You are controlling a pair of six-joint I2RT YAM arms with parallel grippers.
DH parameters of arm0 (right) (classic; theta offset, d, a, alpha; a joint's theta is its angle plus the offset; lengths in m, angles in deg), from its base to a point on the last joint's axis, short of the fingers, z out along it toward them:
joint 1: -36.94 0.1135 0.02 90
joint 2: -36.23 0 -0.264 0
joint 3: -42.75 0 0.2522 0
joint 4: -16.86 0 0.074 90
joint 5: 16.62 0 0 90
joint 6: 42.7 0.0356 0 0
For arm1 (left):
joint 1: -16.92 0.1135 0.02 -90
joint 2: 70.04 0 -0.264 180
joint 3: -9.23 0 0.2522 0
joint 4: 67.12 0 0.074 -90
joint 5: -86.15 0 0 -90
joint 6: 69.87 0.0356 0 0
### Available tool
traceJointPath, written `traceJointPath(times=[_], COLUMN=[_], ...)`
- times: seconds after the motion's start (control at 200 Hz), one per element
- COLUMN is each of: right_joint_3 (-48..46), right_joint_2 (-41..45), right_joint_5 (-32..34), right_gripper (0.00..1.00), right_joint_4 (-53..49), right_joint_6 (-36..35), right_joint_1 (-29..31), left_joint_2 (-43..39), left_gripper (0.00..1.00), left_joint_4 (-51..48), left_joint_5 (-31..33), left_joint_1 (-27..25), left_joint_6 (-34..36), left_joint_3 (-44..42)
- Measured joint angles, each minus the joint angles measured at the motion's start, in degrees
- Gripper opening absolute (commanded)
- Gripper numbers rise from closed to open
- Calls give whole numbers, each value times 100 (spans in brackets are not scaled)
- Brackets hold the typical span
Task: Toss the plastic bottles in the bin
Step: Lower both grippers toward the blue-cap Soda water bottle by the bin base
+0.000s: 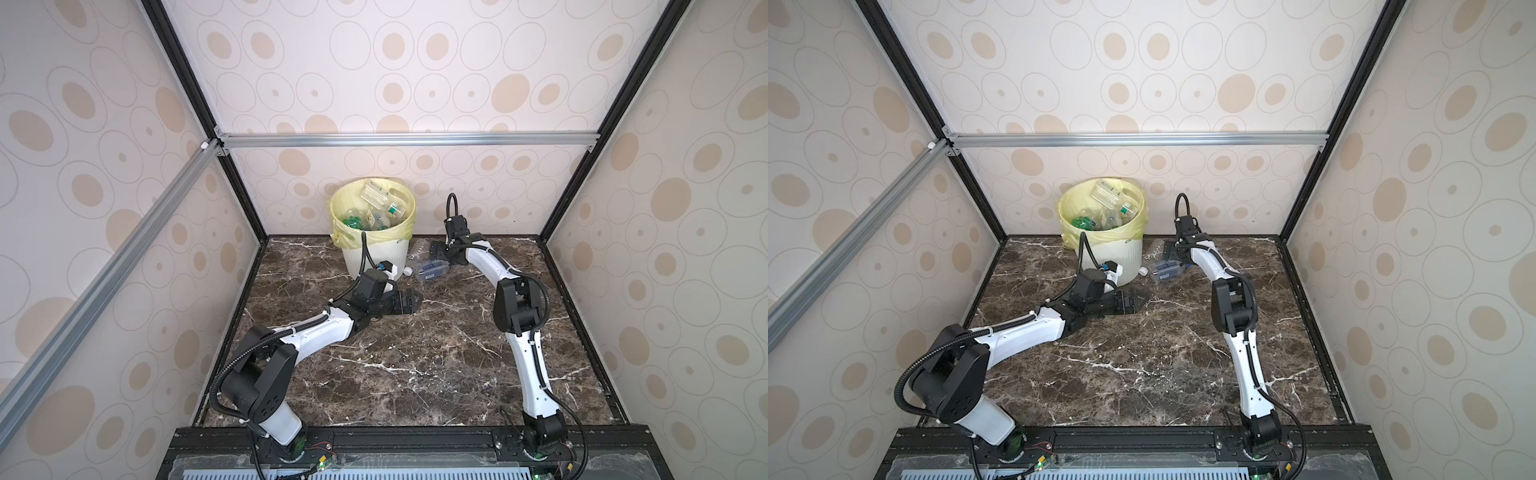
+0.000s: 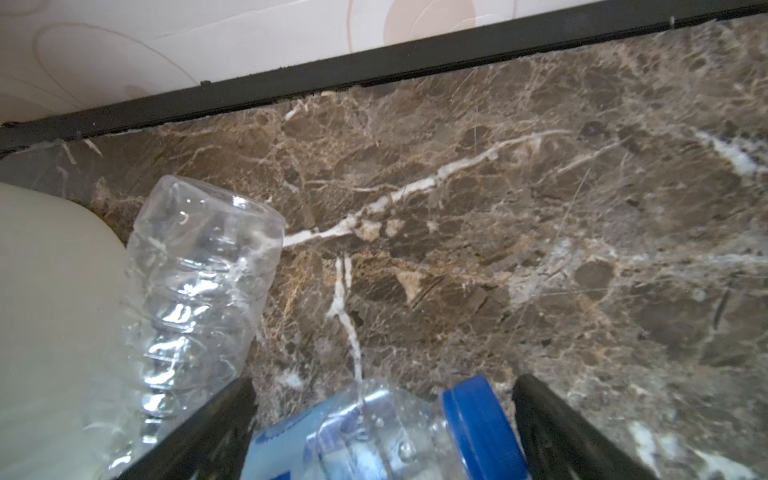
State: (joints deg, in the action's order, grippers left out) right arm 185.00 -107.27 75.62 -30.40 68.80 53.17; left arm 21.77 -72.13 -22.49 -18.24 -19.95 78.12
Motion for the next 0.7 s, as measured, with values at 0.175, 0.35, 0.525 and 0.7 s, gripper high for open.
traceJointPath(times=[0.175,0.35,0.525,0.7], right_joint_3=[-411,-1134,-2055,-2791], right_joint_2=[87,415,1071,1722], right_joint_5=[-28,-105,-140,-181], right_gripper=[100,100,100,97], right_joint_4=[94,133,282,529], right_joint_6=[-20,-37,-11,52], right_joint_1=[136,284,450,625], left_joint_2=[-4,-81,-219,-317], left_gripper=[99,99,99,99], left_joint_4=[28,76,118,160], left_joint_5=[0,15,20,35], left_joint_1=[0,0,0,0], left_joint_6=[-81,-146,-212,-254], left_joint_3=[-118,-214,-334,-463])
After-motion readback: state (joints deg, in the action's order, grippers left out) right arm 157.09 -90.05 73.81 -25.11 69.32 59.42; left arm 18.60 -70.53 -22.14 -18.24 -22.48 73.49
